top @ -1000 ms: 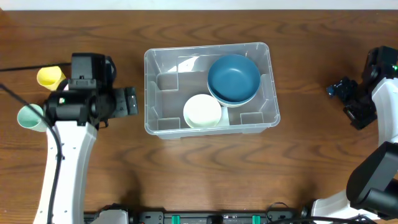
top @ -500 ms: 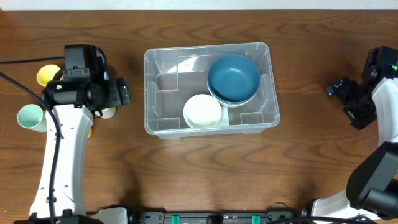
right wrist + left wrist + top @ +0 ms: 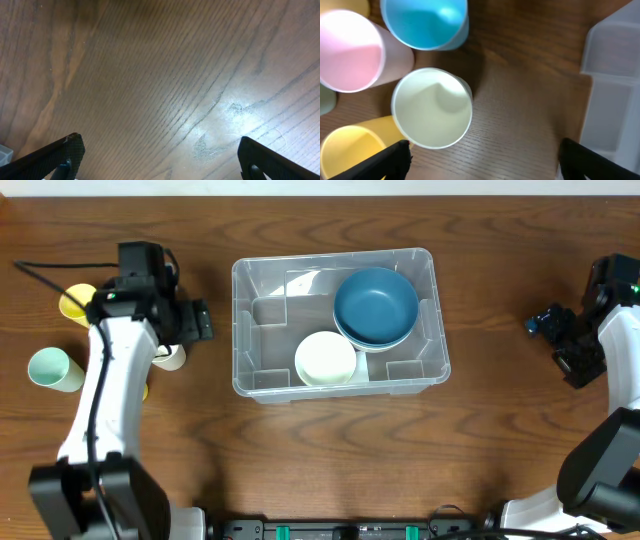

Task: Pack container
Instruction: 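Move the left gripper to the cream cup and grip its rim, then lift the cream cup with the left gripper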

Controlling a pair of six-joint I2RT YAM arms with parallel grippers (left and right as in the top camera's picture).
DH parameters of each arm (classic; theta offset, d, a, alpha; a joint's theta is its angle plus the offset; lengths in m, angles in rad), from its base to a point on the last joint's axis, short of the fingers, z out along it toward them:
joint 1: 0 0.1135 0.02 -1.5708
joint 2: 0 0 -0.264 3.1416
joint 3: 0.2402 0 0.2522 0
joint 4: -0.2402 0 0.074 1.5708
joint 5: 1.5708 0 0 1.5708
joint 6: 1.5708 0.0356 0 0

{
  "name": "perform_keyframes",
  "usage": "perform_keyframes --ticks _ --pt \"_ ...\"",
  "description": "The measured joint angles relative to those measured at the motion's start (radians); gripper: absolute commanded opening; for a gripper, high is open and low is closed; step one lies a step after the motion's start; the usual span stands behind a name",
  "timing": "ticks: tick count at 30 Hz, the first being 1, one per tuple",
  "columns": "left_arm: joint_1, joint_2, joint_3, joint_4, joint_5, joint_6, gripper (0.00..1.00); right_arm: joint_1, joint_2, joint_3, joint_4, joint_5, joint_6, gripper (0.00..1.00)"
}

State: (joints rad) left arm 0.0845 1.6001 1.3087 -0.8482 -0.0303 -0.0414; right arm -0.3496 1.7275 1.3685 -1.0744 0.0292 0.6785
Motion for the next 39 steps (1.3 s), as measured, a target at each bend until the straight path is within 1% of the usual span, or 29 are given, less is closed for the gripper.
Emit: perform_keyframes --ticks 5,8,16,19,22,30,34,39 --pt "0.0 0.061 0.0 0.008 0.0 0.006 0.79 0.0 0.0 0.0 0.0 0.0 0.0 0.99" --pt "0.0 0.097 0.0 0.011 0.0 0.012 0.75 0.0 0.0 0.0 0.0 0.0 0.0 0.99" --pt "0.0 0.169 0.0 0.013 0.0 0.015 0.71 0.0 0.0 0.0 0.0 0.0 0.0 0.99" --pt "0.0 0.177 0.0 0.021 0.0 0.013 0.64 0.0 0.0 0.0 0.0 0.0 0.0 0.99" --pt "0.0 0.178 0.0 0.024 0.0 0.016 0.6 0.0 0.0 0.0 0.0 0.0 0.0 0.99" --pt "0.0 0.178 0.0 0.049 0.0 0.016 0.58 0.0 0.0 0.0 0.0 0.0 0.0 0.99" --pt "0.0 0.178 -0.01 0.071 0.0 0.014 0.52 0.0 0.0 0.0 0.0 0.0 0.0 0.99" --pt "0.001 0.178 -0.021 0.071 -0.006 0.016 0.51 0.0 0.0 0.0 0.0 0.0 0.0 0.99"
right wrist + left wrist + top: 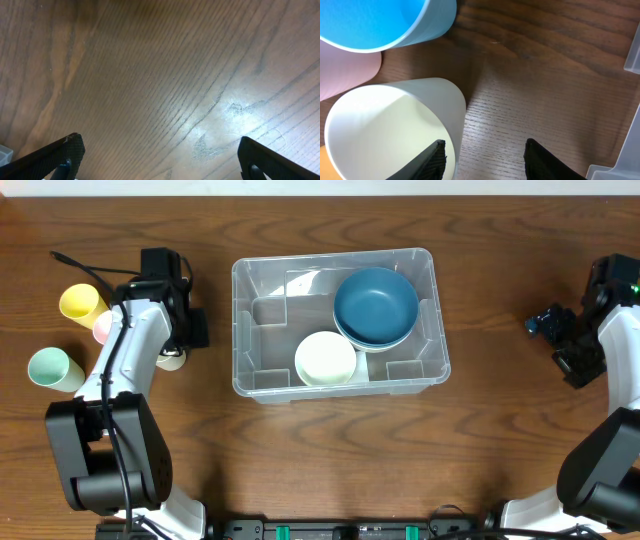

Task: Pack container
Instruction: 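Lift the cream cup with the left gripper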

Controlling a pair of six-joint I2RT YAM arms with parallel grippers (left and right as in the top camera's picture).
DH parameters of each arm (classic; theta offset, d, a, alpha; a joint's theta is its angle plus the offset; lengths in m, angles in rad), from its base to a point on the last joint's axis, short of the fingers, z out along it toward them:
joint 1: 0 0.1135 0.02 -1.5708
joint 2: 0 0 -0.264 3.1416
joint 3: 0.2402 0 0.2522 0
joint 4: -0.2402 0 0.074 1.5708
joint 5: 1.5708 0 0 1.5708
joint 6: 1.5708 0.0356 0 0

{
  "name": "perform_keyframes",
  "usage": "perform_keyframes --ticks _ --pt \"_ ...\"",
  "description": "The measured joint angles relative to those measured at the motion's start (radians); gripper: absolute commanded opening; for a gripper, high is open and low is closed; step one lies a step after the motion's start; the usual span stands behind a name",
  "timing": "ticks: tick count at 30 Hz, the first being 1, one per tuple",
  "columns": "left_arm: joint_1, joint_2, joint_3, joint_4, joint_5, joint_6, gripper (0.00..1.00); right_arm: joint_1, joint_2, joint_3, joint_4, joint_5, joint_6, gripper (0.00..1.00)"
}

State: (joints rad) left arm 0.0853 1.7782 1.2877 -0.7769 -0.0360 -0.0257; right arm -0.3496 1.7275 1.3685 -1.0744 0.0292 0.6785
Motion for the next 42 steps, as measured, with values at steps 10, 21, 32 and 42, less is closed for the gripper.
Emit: perform_keyframes --ticks 10,21,32,42 --pt "0.033 0.0 0.0 0.0 -0.014 -0.002 0.31 0.0 0.0 0.0 0.0 0.0 0.0 0.99" --pt "0.038 0.0 -0.014 0.004 -0.018 -0.002 0.06 0.0 0.0 0.0 0.0 0.0 0.0 0.99" --pt "0.038 0.0 -0.016 -0.003 -0.017 -0.035 0.06 0.0 0.0 0.0 0.0 0.0 0.0 0.99" --pt "-0.052 -0.069 -0.021 -0.03 -0.016 -0.053 0.06 0.0 0.0 0.0 0.0 0.0 0.0 0.99"
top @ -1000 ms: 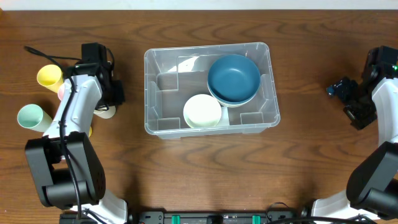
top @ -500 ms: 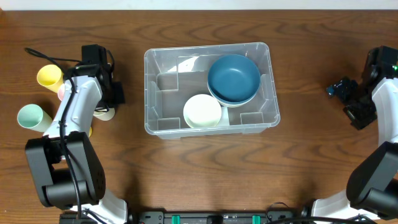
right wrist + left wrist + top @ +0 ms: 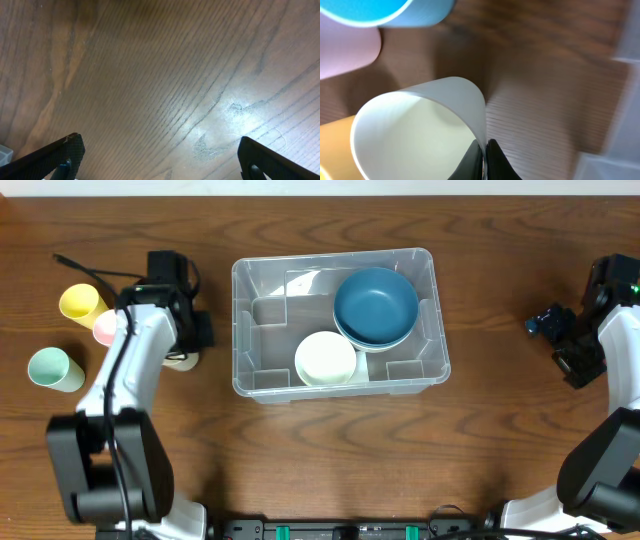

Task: Pack container
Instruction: 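Lift the cream cup with the left gripper, then carry the cream cup into the bin's back-left corner and release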

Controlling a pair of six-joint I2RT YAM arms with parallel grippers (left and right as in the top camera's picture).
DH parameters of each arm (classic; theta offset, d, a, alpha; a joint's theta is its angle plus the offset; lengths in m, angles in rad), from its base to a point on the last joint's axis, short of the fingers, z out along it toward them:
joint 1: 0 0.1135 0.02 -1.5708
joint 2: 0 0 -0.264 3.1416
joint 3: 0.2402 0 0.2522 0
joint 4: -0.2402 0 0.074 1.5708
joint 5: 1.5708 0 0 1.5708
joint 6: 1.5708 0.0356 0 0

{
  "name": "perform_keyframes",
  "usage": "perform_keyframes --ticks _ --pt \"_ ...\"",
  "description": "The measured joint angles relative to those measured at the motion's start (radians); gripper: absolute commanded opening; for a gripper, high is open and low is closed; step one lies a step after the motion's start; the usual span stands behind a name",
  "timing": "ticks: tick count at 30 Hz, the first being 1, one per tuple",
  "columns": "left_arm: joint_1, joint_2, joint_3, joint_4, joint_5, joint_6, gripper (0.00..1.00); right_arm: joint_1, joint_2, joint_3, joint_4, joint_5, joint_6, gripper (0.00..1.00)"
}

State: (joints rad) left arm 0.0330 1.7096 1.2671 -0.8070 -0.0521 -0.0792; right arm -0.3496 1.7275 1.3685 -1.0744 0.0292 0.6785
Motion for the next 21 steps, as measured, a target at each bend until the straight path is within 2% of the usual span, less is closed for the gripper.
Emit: perform_keyframes --ticks 9,16,21 --pt "-0.076 -0.268 0.0 0.0 -0.001 0.0 0.06 0.0 0.0 0.0 0.0 0.0 0.0 0.99" --pt "-0.081 -0.414 0.0 0.0 -0.006 0.0 0.06 0.0 0.0 0.0 0.0 0.0 0.0 0.99" --pt "-0.142 -0.503 0.0 0.026 0.048 0.0 0.06 0.0 0.0 0.0 0.0 0.0 0.0 0.99"
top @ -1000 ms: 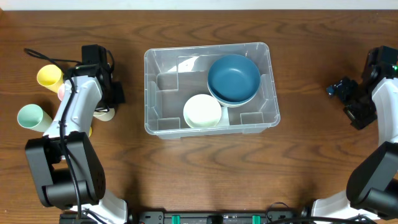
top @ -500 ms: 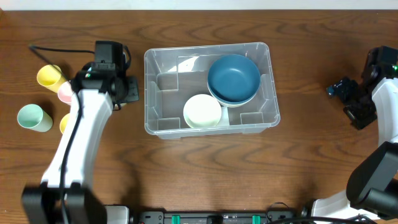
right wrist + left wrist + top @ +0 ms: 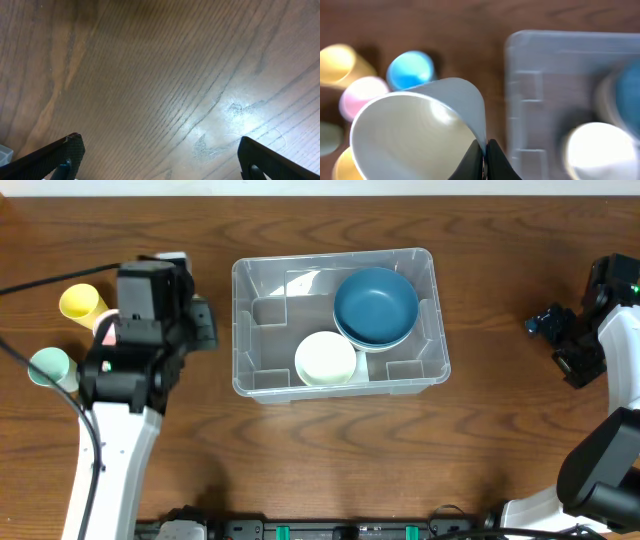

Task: Pack container
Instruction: 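Carry the cream cup into the bin's back-left corner and release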

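My left gripper (image 3: pixel 484 151) is shut on the rim of a white cup (image 3: pixel 420 130) and holds it high above the table, just left of the clear container (image 3: pixel 243 320). In the overhead view my left arm (image 3: pixel 145 320) hides the cup. A blue bowl (image 3: pixel 375 305) and a white bowl (image 3: pixel 325 358) lie inside the container. Below the held cup stand a blue cup (image 3: pixel 410 70), a pink cup (image 3: pixel 362 97) and a yellow cup (image 3: pixel 337 65). My right gripper (image 3: pixel 160 160) is open over bare wood at the far right.
A mint cup (image 3: pixel 48 365) and the yellow cup (image 3: pixel 78 302) stand at the table's left edge. A second yellow cup (image 3: pixel 345 167) shows at the bottom left of the left wrist view. The container's left half (image 3: pixel 540 90) holds nothing.
My left gripper, which was shut on the white cup's rim low by the other cups, now holds the cup high above them, nearer the container. The right arm has not moved.
My left gripper was open above the white cup among the other cups. Then it was lower, with its fingers either side of the cup's wall. Then it was shut on the rim, and now the cup is up off the table. The right gripper has stayed open throughout.
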Controlling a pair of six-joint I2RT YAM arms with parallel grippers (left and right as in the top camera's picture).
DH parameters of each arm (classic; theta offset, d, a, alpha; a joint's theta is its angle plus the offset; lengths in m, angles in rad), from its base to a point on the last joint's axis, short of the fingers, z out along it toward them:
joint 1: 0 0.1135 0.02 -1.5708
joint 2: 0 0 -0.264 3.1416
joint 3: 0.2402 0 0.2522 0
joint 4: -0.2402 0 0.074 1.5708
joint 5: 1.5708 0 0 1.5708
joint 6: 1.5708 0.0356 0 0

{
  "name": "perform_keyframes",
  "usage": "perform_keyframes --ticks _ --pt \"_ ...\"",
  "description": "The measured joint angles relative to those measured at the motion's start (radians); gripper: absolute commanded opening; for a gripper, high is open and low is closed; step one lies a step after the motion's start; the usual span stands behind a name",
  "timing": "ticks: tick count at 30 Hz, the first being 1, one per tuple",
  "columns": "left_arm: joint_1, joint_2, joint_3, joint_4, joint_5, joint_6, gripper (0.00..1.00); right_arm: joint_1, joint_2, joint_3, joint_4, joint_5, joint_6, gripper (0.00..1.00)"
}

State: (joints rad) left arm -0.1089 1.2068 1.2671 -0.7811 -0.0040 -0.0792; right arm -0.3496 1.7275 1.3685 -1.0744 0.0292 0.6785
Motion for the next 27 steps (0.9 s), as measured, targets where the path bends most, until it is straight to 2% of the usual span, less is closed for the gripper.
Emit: perform_keyframes --ticks 5,11,20,27 --pt "-0.107 -0.025 0.0 0.053 0.038 0.002 0.06 0.0 0.0 0.0 0.0 0.0 0.0 0.99" --pt "-0.201 0.027 0.0 0.119 0.057 0.013 0.06 0.0 0.0 0.0 0.0 0.0 0.0 0.99" --pt "-0.233 0.227 0.0 0.242 0.056 0.049 0.06 0.0 0.0 0.0 0.0 0.0 0.0 0.99" --pt "-0.235 0.383 0.0 0.349 -0.024 0.067 0.06 0.0 0.0 0.0 0.0 0.0 0.0 0.99"
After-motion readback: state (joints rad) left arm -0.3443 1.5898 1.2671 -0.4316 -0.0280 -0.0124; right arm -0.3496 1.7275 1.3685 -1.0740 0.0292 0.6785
